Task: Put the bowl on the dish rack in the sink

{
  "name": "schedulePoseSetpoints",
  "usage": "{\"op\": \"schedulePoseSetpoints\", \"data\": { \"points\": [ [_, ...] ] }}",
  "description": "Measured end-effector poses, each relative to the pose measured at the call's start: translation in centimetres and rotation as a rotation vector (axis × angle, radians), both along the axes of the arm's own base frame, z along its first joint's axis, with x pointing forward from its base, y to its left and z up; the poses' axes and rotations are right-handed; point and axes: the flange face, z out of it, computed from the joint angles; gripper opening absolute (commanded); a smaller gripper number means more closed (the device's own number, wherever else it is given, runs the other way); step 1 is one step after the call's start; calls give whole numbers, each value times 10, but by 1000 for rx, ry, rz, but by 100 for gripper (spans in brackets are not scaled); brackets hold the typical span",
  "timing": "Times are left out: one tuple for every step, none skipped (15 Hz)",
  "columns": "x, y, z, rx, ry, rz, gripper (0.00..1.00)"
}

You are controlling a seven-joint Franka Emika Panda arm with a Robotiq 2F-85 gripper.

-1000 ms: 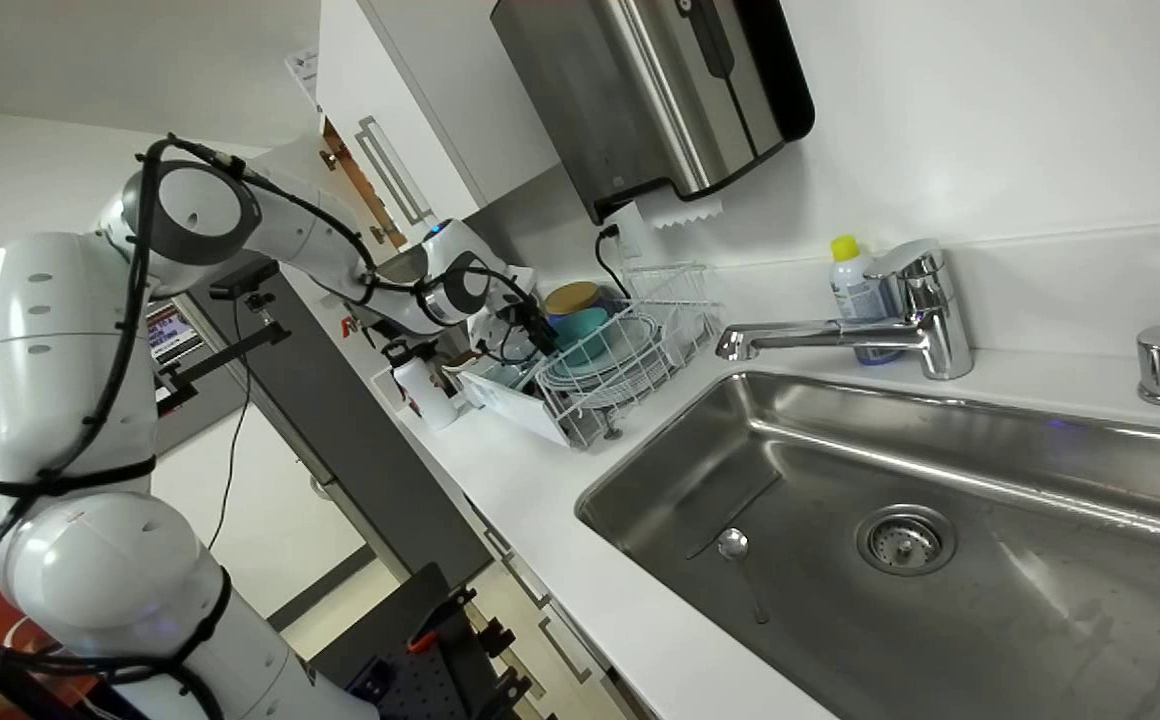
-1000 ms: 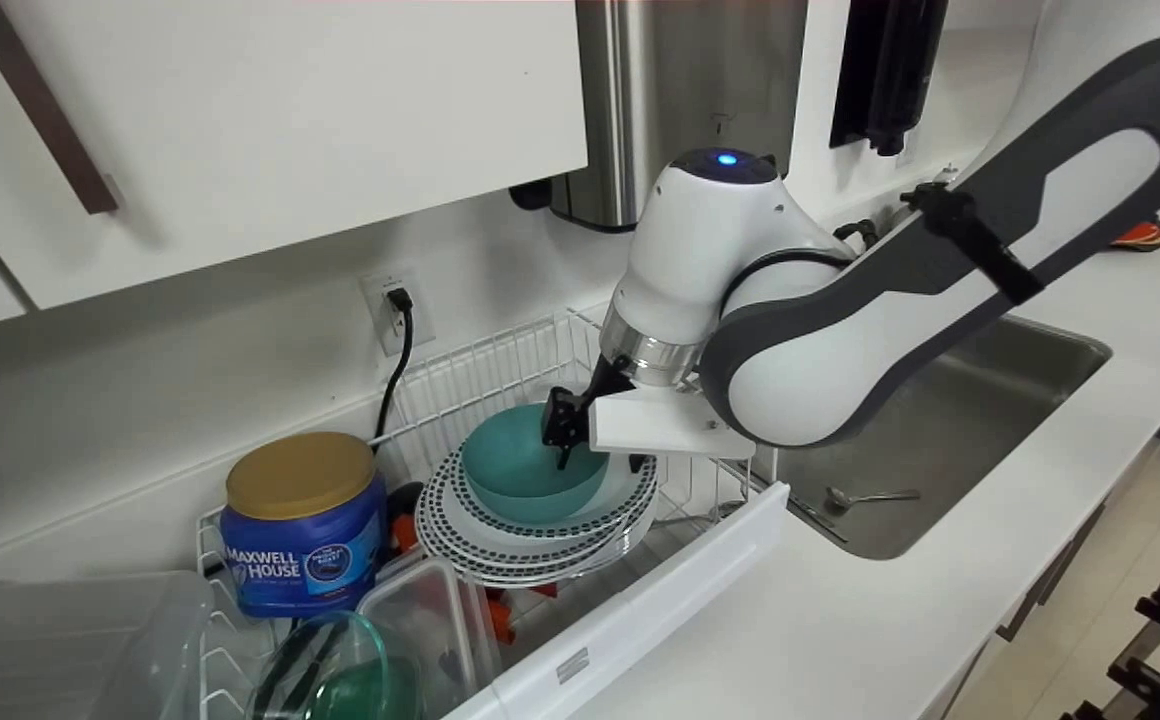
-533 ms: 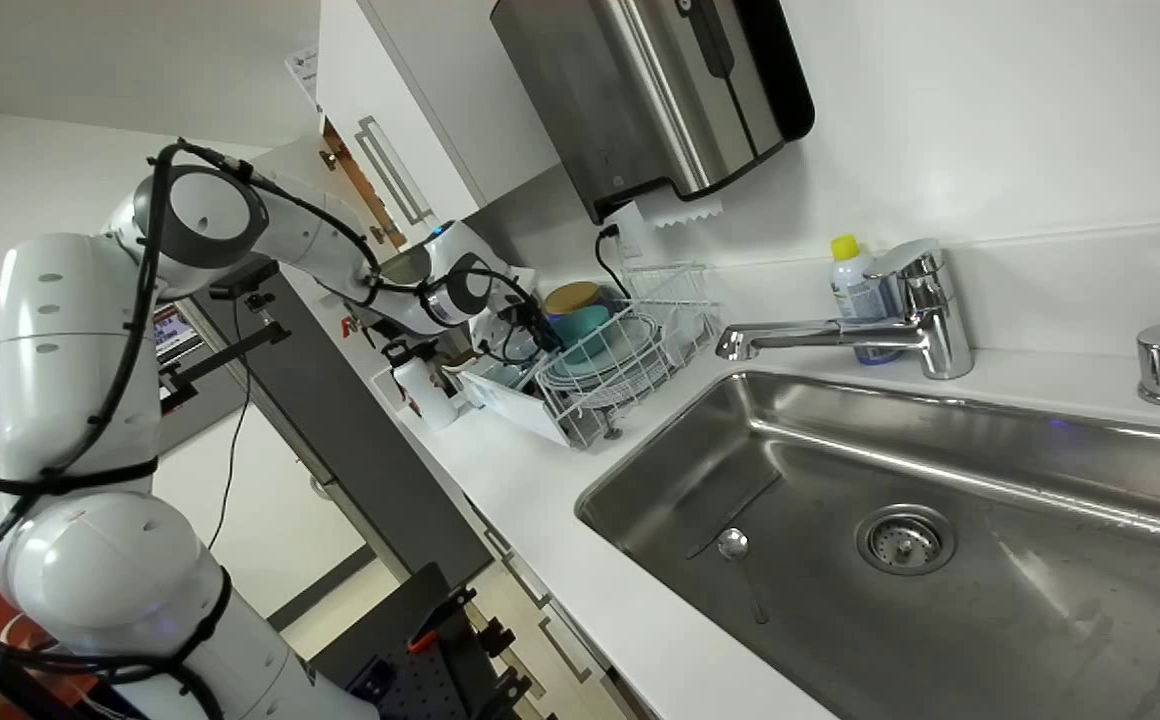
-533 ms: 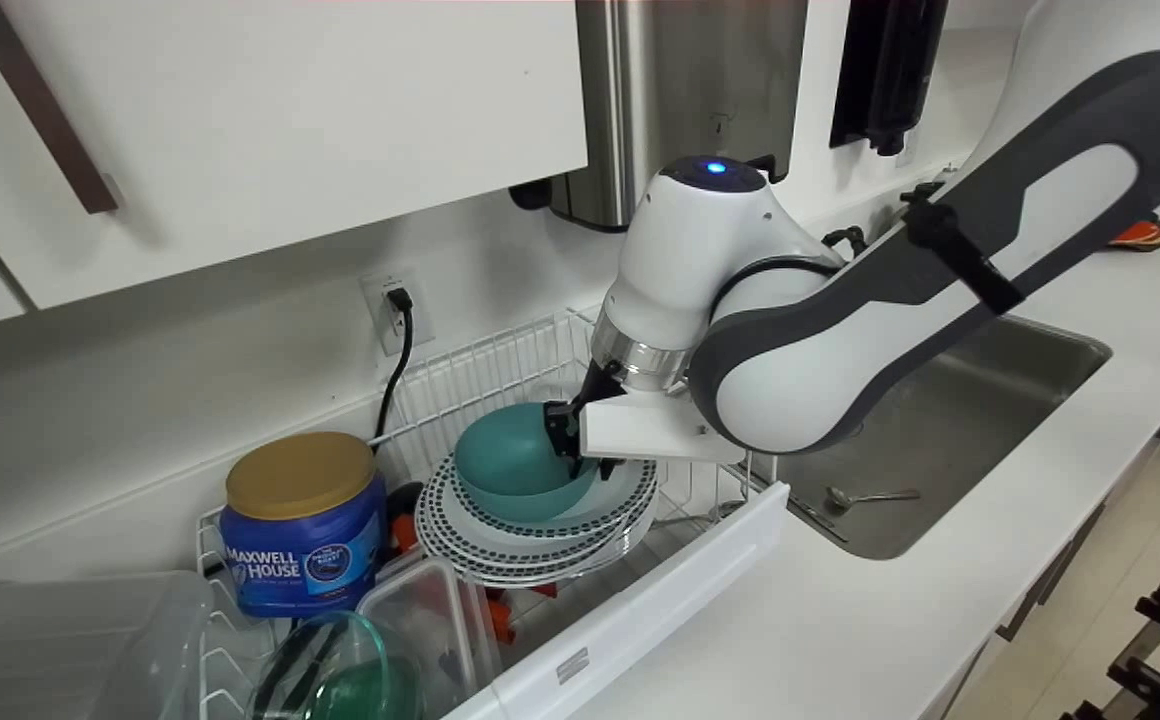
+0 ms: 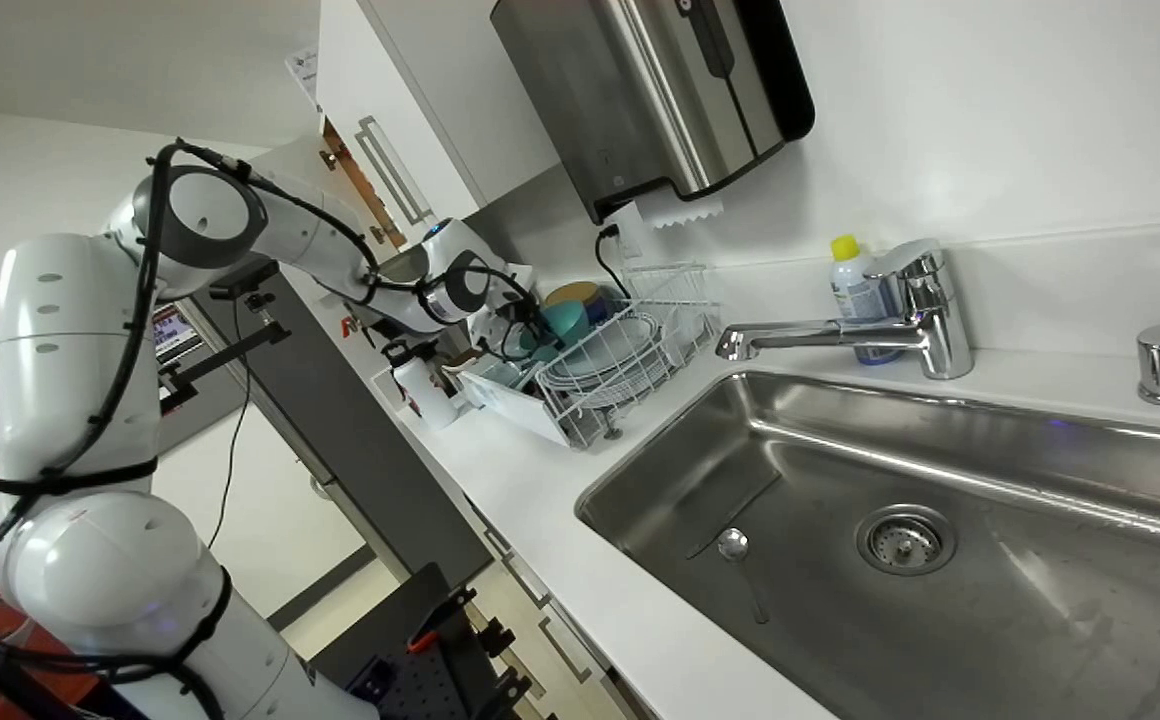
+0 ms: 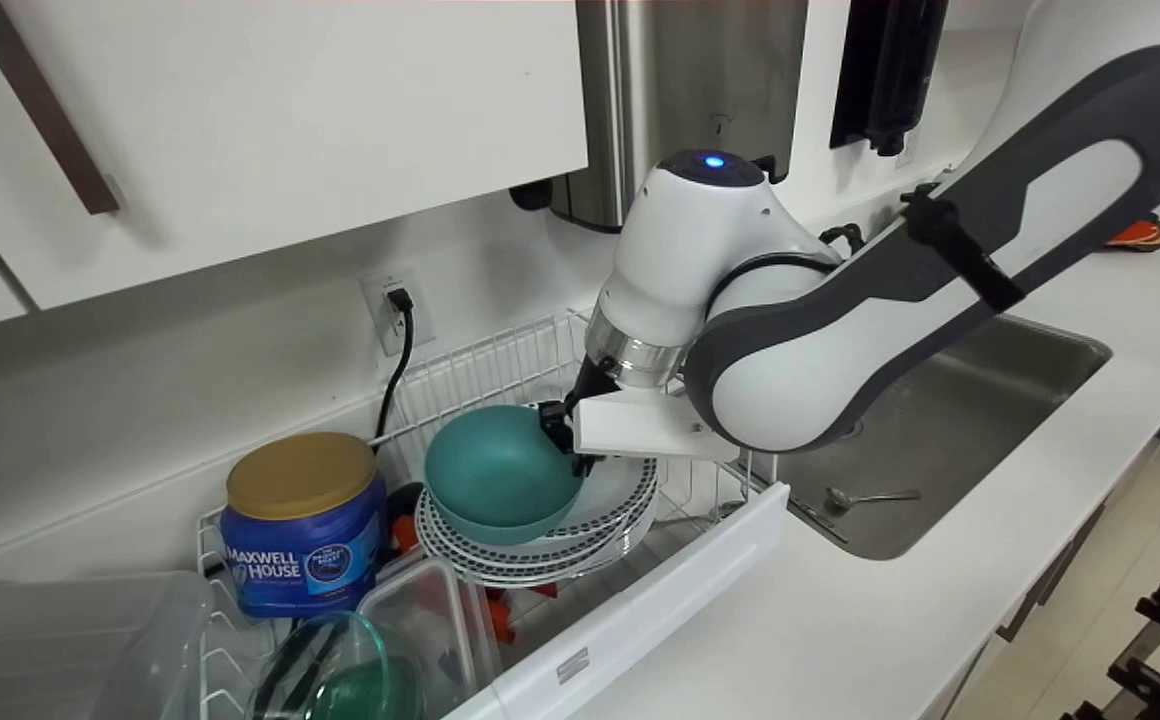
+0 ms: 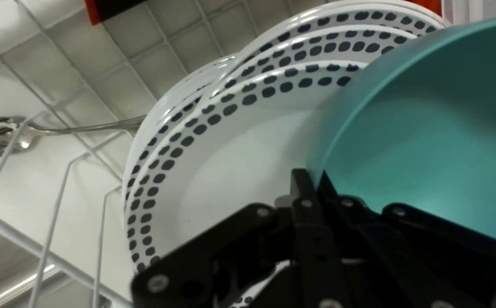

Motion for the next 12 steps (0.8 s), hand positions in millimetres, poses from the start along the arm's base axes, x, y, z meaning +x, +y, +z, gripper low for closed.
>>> {"op": "schedulePoseSetpoints", "data": {
  "points": [
    [0, 1, 1, -1, -3, 1, 1],
    [0, 1, 3, -3, -9, 2, 1],
    [0, 0, 6, -5, -17, 2, 1],
    [0, -1, 10, -11, -26, 6, 1],
    [0, -3, 16, -22, -40, 12, 1],
    [0, -6, 21, -33, -53, 17, 1],
    [-1, -9, 28, -41, -65, 19, 1],
    [-2, -14, 35, -49, -75, 15, 1],
    [-3, -19, 41, -55, -84, 9, 1],
    [-5, -24, 47, -59, -92, 2, 1],
    [-7, -29, 52, -63, -98, -3, 1],
    [-10, -32, 56, -66, -103, -6, 1]
  ]
}}
